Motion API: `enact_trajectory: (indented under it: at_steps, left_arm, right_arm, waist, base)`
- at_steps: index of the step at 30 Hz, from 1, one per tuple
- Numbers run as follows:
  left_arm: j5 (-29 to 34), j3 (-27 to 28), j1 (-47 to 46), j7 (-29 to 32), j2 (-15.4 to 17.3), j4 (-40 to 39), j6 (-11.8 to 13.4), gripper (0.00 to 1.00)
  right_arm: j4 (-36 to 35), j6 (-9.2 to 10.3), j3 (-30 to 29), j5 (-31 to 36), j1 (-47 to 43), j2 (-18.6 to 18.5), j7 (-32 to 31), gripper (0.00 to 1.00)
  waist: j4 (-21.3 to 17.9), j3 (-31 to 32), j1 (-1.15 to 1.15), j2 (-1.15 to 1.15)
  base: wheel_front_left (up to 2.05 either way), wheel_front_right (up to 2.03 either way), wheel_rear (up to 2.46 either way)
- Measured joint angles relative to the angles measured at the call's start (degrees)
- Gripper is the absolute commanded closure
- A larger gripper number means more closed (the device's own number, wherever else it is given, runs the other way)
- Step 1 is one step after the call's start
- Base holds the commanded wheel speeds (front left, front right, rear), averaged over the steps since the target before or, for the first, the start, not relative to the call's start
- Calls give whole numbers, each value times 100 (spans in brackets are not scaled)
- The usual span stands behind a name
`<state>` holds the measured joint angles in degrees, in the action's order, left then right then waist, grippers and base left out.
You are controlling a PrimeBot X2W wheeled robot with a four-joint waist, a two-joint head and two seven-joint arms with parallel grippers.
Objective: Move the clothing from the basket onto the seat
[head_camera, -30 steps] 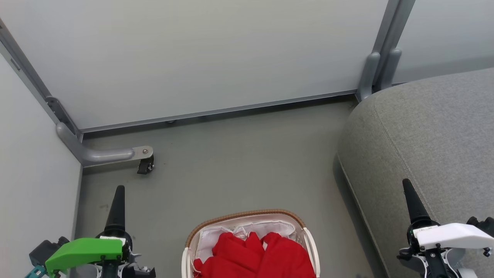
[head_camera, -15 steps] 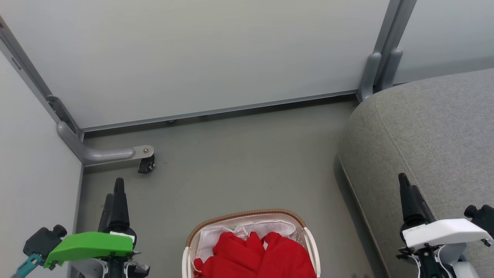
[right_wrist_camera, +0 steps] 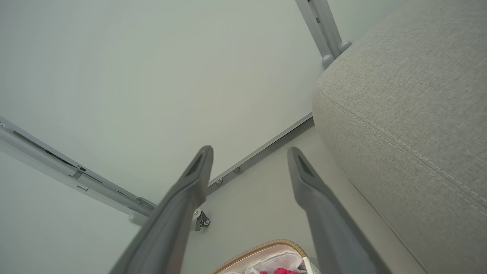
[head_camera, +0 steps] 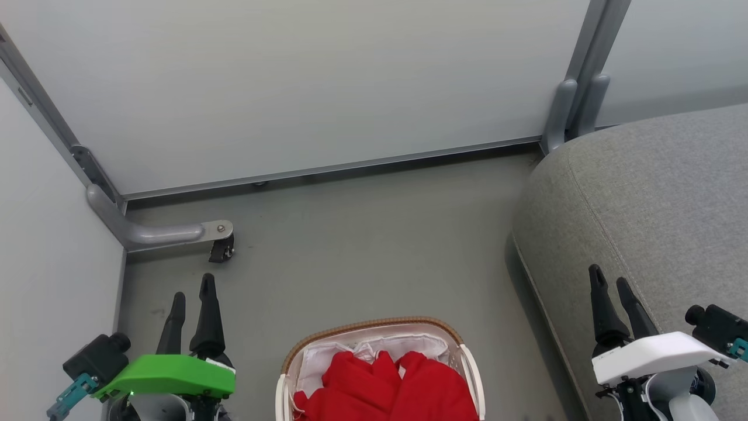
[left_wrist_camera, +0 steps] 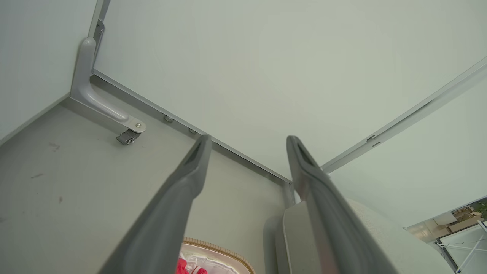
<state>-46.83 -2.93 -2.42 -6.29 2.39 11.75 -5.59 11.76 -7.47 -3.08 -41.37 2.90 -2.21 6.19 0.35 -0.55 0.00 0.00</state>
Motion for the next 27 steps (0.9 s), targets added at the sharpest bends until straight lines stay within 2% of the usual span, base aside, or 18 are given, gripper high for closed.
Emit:
enact_trajectory:
  at_steps: [8, 27]
  left_arm:
    - [553, -40, 73, -135, 2, 112, 58, 0]
    - [1537, -235, 136, -396, 9, 347, 90, 0]
  right_arm:
    - [38, 0, 175, 871, -1, -10, 141, 0]
    - [159, -1, 229, 2124, -25, -24, 403, 0]
  waist:
    - [-6, -10, 0, 0]
    - [37, -17, 0, 0]
  base:
    - [0, 0, 0]
    - [0, 0, 0]
